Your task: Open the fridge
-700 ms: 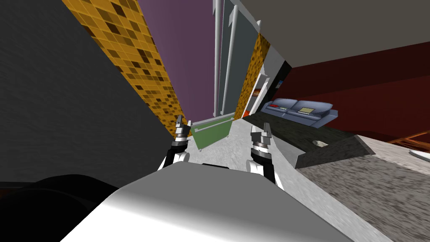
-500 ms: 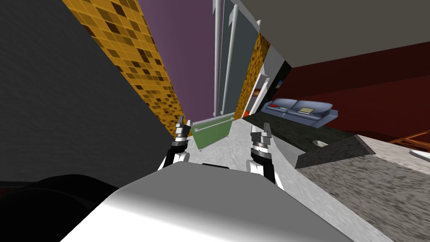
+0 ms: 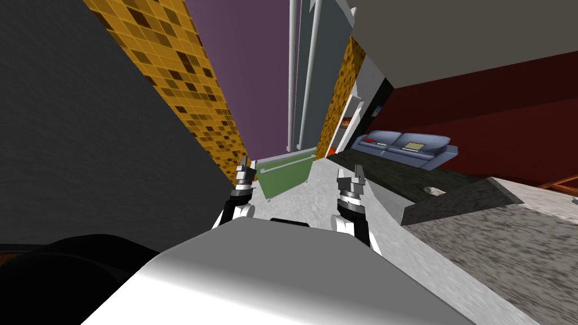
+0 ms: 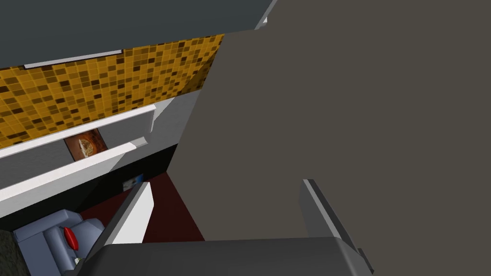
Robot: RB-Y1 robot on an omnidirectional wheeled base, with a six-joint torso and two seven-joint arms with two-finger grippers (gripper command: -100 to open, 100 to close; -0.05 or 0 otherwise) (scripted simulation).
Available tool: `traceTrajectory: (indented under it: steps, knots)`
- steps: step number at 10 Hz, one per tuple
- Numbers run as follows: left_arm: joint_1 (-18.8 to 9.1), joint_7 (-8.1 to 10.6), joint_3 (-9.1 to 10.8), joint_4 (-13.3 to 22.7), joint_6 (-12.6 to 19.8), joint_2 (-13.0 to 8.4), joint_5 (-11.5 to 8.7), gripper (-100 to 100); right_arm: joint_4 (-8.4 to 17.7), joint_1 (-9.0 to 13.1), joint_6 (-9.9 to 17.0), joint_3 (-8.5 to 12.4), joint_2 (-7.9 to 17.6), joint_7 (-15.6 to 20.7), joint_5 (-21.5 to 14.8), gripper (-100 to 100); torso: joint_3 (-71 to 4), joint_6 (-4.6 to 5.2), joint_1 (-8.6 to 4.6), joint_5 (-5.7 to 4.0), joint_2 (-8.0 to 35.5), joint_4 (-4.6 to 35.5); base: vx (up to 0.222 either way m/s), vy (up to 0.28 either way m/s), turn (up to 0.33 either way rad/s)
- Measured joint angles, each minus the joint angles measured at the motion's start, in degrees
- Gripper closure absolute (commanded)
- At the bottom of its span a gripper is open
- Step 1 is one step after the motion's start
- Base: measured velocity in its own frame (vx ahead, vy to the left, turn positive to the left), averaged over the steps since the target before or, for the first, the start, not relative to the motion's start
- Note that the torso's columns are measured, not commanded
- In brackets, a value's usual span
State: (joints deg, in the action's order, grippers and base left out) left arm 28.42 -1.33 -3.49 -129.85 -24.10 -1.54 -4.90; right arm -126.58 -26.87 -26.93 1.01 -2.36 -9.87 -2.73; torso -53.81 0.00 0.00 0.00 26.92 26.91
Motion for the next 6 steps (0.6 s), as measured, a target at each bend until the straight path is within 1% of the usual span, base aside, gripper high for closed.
traceTrajectory:
  steps: [2,3,4,6]
  knots:
    - [0.0,0.0,0.0,0.0,0.0,0.0,0.0,0,0.0,0.0,0.0,0.0,0.0,0.0,0.0,0,-16.9,0.0,0.0,0.0,8.5,8.5,0.0,0.0,0.0]
    - [0.0,0.0,0.0,0.0,0.0,0.0,0.0,-100,0.0,0.0,0.0,0.0,0.0,0.0,0.0,0,-25.4,0.0,0.0,0.0,12.7,12.7,0.031,0.002,0.029]
    - [0.1,0.04,0.14,0.5,-0.2,-1.3,0.0,-100,0.0,0.0,0.0,0.0,0.0,0.0,0.0,0,-29.4,-0.01,0.03,0.01,14.6,14.6,0.048,0.002,0.031]
    - [0.0,0.25,0.83,2.5,-0.7,-4.2,-0.2,-100,0.0,0.0,0.0,0.0,0.0,0.0,0.0,0,-30.8,-0.01,-0.01,0.0,15.1,15.3,0.089,-0.01,0.058]
